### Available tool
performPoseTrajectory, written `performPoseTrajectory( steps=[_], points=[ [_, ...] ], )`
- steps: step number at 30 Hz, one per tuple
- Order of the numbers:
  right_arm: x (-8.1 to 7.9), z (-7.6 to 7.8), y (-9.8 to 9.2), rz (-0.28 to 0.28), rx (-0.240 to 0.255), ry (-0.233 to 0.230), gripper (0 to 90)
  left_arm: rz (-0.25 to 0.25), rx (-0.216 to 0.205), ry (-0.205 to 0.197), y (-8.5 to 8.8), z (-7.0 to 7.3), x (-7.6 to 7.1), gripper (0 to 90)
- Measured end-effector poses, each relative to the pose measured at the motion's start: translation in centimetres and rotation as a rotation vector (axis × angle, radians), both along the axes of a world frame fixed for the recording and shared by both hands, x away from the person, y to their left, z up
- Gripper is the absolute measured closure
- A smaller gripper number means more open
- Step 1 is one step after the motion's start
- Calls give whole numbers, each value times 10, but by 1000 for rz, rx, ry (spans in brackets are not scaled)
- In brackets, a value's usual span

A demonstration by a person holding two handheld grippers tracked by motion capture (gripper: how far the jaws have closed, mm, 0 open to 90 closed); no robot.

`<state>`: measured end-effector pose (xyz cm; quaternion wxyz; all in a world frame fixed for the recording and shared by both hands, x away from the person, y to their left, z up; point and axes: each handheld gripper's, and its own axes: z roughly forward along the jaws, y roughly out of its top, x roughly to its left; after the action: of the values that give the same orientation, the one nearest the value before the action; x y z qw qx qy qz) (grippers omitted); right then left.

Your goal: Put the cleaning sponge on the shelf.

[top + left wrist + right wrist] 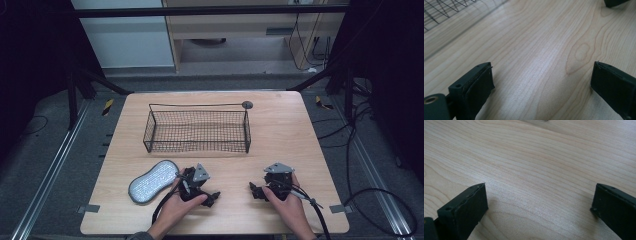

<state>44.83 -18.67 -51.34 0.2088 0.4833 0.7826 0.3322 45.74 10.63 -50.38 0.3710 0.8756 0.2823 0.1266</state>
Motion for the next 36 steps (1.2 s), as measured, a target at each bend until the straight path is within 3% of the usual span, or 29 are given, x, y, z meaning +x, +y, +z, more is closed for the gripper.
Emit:
performPoseTrajectory(
  steps=[4,6,7,11,17,25,27,28,36],
  points=[
    [1,0,0,3,1,1,4,6,-32,-30,12,13,0,30],
    [1,0,1,7,3,1,4,44,-54,-37,31,23,3,34],
    [1,0,1,7,3,1,4,44,-54,-37,31,23,3,35],
    [1,0,0,8,2,1,4,102,-12,-62,61,35,5,37],
    [1,0,1,7,2,0,4,204,8,-60,102,56,11,37],
    [1,0,1,3,3,2,4,221,43,-29,120,62,17,44],
    [1,0,1,3,1,2,4,215,57,-16,123,64,17,43],
    [1,0,1,3,1,1,4,208,89,-8,125,65,16,43],
    [1,0,1,4,-1,1,4,213,141,45,134,72,16,42]
  ],
)
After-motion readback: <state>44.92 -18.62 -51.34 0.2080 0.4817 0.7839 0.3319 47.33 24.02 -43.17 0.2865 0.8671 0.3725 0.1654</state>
